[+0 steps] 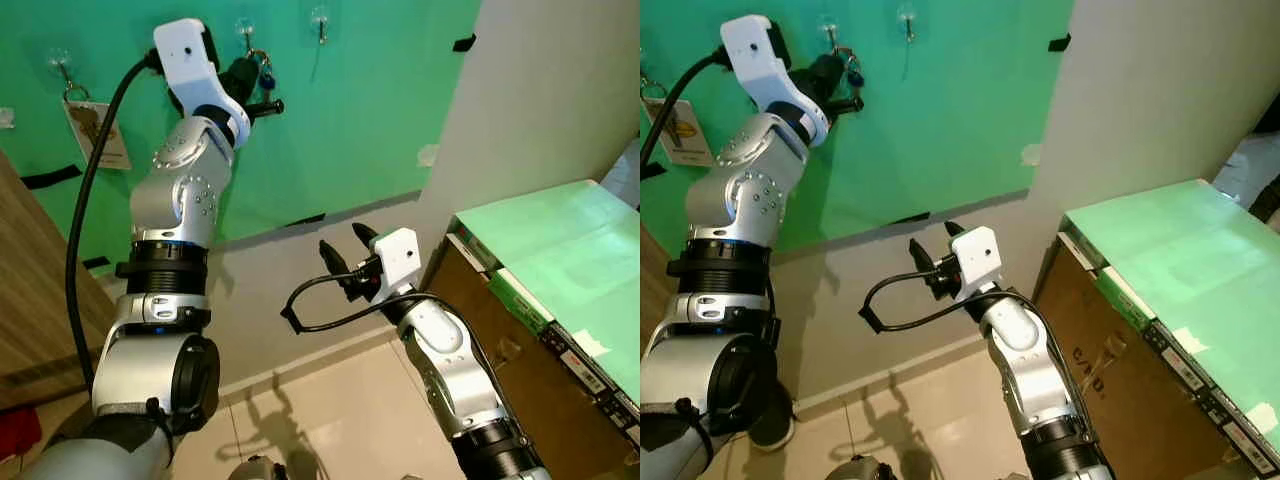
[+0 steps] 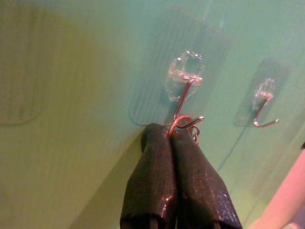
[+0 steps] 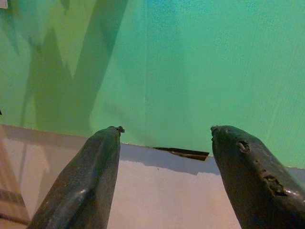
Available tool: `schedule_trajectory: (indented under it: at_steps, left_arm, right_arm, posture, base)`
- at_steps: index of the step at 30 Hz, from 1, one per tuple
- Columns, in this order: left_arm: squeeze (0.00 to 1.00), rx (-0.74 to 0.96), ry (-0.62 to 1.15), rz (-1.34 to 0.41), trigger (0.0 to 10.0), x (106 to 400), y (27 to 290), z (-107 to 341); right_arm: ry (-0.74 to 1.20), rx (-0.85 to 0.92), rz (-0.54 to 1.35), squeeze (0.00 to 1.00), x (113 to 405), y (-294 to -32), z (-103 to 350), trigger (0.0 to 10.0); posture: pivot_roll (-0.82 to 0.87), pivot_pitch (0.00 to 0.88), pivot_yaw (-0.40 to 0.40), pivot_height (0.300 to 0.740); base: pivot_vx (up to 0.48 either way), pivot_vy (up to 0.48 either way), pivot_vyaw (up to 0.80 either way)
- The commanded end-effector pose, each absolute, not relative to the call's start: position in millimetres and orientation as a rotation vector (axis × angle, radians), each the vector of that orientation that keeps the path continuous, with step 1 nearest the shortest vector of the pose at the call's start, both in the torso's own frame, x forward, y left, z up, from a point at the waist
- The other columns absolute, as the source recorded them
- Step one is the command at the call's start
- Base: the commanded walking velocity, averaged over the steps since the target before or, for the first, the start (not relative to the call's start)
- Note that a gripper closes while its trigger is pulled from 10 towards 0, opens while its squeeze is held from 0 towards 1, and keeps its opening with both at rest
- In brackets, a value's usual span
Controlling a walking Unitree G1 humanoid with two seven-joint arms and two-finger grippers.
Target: Hang keys on a hook
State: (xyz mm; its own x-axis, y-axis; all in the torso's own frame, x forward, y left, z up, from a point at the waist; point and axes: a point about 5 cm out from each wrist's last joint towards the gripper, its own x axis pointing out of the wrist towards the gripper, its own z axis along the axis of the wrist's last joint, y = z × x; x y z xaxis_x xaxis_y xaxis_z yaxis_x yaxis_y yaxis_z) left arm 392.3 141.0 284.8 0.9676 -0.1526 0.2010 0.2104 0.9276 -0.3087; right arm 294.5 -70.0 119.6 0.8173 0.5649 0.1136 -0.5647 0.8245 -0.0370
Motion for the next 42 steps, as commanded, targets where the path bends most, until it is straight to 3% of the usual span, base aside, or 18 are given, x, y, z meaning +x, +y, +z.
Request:
schedule_trajectory:
  at_steps: [1,13,14,22,31,37,42]
  left_arm:
    - [0.0,-0.366,-0.121,-0.165,10.0,395.8,142.4,278.7]
    - [0.0,-0.141,-0.129,-0.102,10.0,394.0,146.2,273.0]
    - [1.0,-0.114,-0.139,-0.089,10.0,393.3,147.2,273.5]
    - [1.0,0.068,-0.179,-0.101,10.0,385.7,139.9,275.1]
    - [1.0,0.185,-0.226,-0.072,10.0,368.2,153.0,276.3]
    - [1.0,0.244,-0.265,-0.117,10.0,346.1,152.5,274.9]
    - [1.0,0.224,-0.213,-0.257,10.0,304.1,143.0,232.7]
  right_arm:
    - [-0.125,0.004,0.609,0.0,293.6,-69.6,122.2,10.0]
    - [-0.107,-0.002,0.618,0.0,294.1,-68.8,119.6,10.0]
    - [-0.104,-0.002,0.619,0.0,294.1,-68.8,119.1,10.0]
    - [-0.094,-0.002,0.623,0.0,293.7,-68.3,117.9,10.0]
    - [-0.079,-0.004,0.624,0.0,293.0,-73.1,114.9,10.0]
    - [-0.08,-0.002,0.63,0.0,292.3,-70.5,114.8,10.0]
    - [-0.03,0.17,0.496,0.0,303.2,-87.3,115.9,10.0]
  posture:
    - [0.0,0.0,0.033,0.708]
    - [0.0,0.0,0.03,0.708]
    - [0.0,0.0,0.03,0.708]
    - [0.01,0.0,0.03,0.708]
    - [0.02,0.0,0.03,0.708]
    - [0.04,0.0,0.028,0.708]
    - [0.06,0.0,0.026,0.708]
  base:
    - [0.0,0.0,0.0]
    - [0.0,0.0,0.0]
    - [0.0,0.0,0.0]
    - [0.0,0.0,0.0]
    - [0.0,0.0,0.0]
    - [0.0,0.0,0.0]
    - [0.0,0.0,0.0]
